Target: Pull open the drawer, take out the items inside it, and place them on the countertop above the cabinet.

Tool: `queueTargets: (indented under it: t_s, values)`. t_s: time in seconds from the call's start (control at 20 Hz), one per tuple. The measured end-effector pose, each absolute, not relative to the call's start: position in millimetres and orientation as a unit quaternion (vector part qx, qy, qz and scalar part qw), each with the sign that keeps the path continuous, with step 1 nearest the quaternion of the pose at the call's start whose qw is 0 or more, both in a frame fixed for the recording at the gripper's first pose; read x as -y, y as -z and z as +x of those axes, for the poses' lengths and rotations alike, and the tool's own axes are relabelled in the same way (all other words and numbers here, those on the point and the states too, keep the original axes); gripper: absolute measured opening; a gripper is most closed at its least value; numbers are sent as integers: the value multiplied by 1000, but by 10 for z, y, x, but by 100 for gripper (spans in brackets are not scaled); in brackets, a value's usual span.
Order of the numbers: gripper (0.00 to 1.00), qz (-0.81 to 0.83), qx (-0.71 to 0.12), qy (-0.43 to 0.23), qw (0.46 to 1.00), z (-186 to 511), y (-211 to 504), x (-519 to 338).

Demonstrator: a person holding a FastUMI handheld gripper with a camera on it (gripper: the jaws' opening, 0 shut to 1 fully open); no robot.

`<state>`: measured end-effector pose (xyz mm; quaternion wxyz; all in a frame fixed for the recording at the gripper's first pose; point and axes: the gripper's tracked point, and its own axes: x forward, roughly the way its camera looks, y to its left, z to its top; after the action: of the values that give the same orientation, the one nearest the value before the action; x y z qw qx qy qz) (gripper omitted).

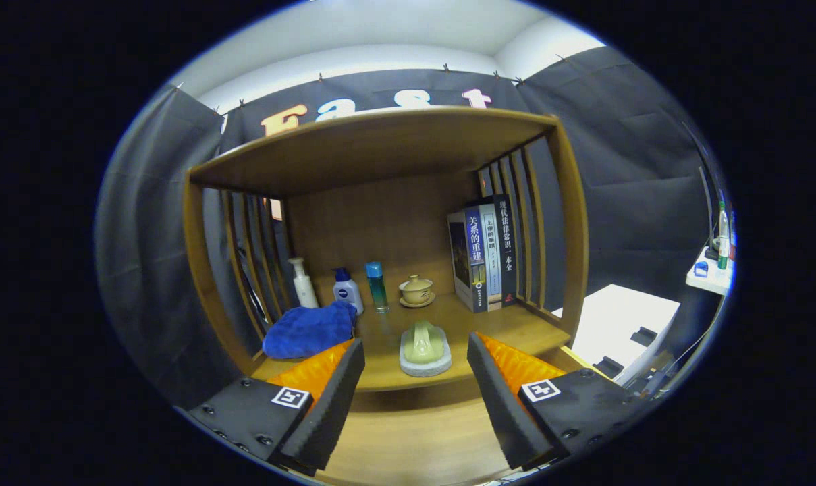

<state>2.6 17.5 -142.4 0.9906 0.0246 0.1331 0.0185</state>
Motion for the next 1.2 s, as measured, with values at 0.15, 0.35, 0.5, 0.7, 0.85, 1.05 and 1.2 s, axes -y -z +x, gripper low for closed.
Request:
queueTargets:
  t_s: [0.15, 0.35, 0.5, 0.7, 0.85, 1.05, 1.2]
  values:
    - [98, 5, -113, -9, 994, -320, 1332, -50]
    - [98, -11, -98, 1, 995, -770, 1327, 81]
    - [98, -19, -94, 12, 995, -1035, 1408, 175]
    - [98, -30, -94, 19, 995, -1313, 1552, 271]
    - [98, -44, -101, 24, 994, -1480, 1726, 347]
    - [98, -51, -126, 24, 990, -1621, 2097, 389]
    - [98, -43, -151, 22, 987, -1683, 2425, 392]
